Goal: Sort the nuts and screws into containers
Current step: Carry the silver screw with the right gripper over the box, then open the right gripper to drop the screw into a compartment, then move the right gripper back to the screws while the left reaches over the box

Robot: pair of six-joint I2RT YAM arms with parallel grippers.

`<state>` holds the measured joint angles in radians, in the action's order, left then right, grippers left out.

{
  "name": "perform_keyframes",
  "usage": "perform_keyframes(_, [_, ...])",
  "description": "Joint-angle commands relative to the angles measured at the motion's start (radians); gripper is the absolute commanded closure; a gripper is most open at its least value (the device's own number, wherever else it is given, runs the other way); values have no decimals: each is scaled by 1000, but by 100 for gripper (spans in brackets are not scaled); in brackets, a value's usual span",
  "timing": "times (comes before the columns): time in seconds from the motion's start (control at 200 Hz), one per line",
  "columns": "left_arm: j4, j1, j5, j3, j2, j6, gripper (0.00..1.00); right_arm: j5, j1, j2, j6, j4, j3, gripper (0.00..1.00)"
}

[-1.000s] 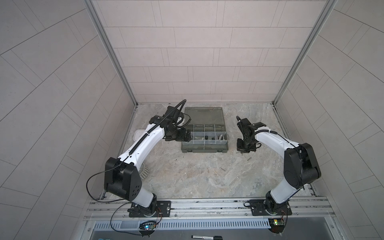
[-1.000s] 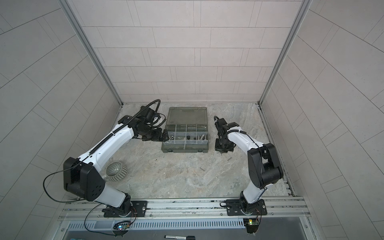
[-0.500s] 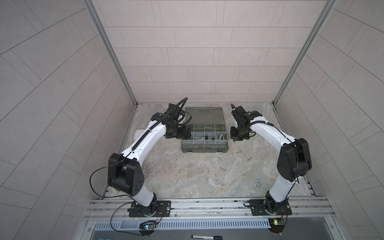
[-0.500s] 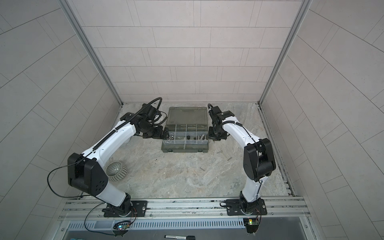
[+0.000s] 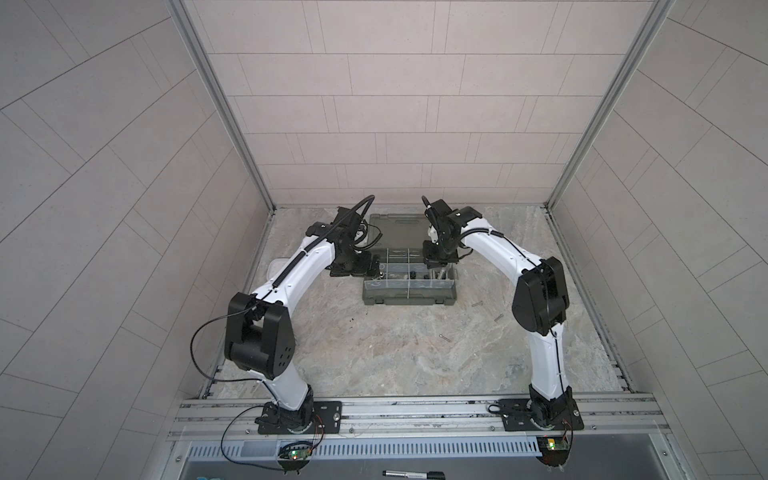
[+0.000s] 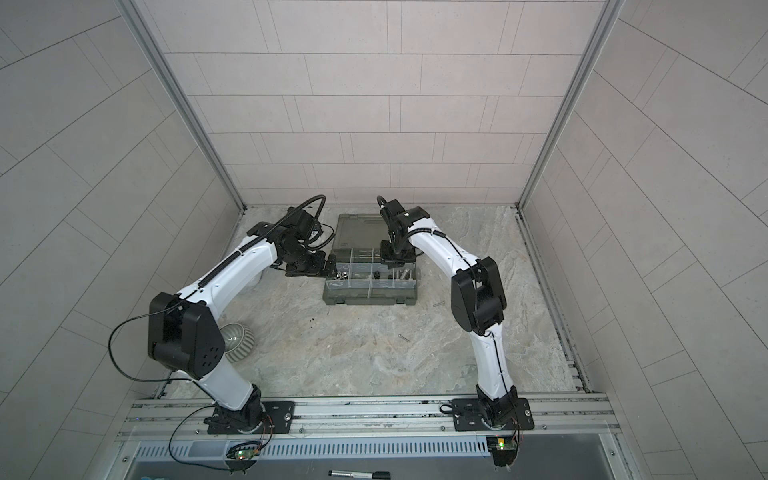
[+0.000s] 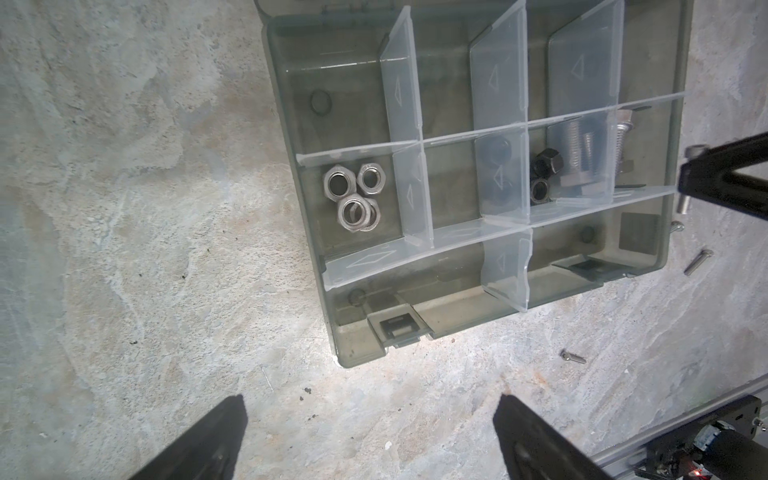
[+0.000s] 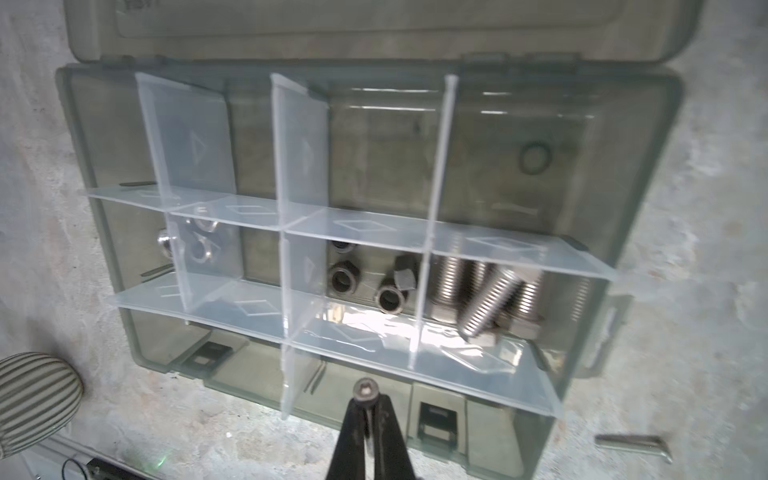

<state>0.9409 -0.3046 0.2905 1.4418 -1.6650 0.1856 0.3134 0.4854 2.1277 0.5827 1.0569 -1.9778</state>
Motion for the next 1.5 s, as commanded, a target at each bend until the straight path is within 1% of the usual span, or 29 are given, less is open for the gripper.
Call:
perform_keyframes(0.0, [23, 10, -3, -10, 17, -1, 0, 70, 24, 80, 7, 53, -109, 100])
perform_keyframes(0.105, [35, 12, -15, -18, 21, -12, 0, 90, 48, 151, 3, 78, -212, 100])
perform_keyframes(0.255, [27, 12, -17, -29, 27, -14, 0, 126, 65, 211, 8, 79, -276, 100])
perform_keyframes(0.64, [40, 19, -38, -27, 27, -14, 0, 189, 65, 287, 1, 61, -305, 100])
perform_keyframes(0.721, [42, 25, -37, -26, 26, -9, 0, 204, 64, 294, -6, 59, -321, 94])
perform_keyframes(0.791, [42, 32, -37, -24, 25, -6, 0, 212, 59, 294, -7, 54, -331, 83])
perform_keyframes(0.816, [40, 34, -35, -24, 26, -4, 0, 215, 58, 292, -9, 52, -335, 80])
perform_keyframes(0.906, [40, 40, -29, -14, 18, -4, 0, 217, 47, 279, -16, 61, -342, 77])
perform_keyframes(1.031, [34, 42, -12, 13, -4, -2, 0, 184, 21, 228, -40, 85, -322, 76])
perform_keyframes(1.116, [28, 41, 13, 32, -22, -1, 0, 127, -7, 163, -55, 102, -272, 77])
perform_keyframes(1.191, [17, 41, 34, 48, -33, 5, 0, 60, -39, 78, -66, 106, -179, 77])
perform_keyframes(1.326, [5, 38, 47, 89, -60, 24, 0, -47, -110, -101, -74, 82, 60, 78])
perform_keyframes(1.421, [-12, 30, 81, 114, -75, 40, 0, -86, -173, -204, -55, 52, 251, 79])
perform_keyframes(1.496, [-27, 6, 109, 136, -86, 45, 0, -109, -216, -265, -24, 30, 386, 80])
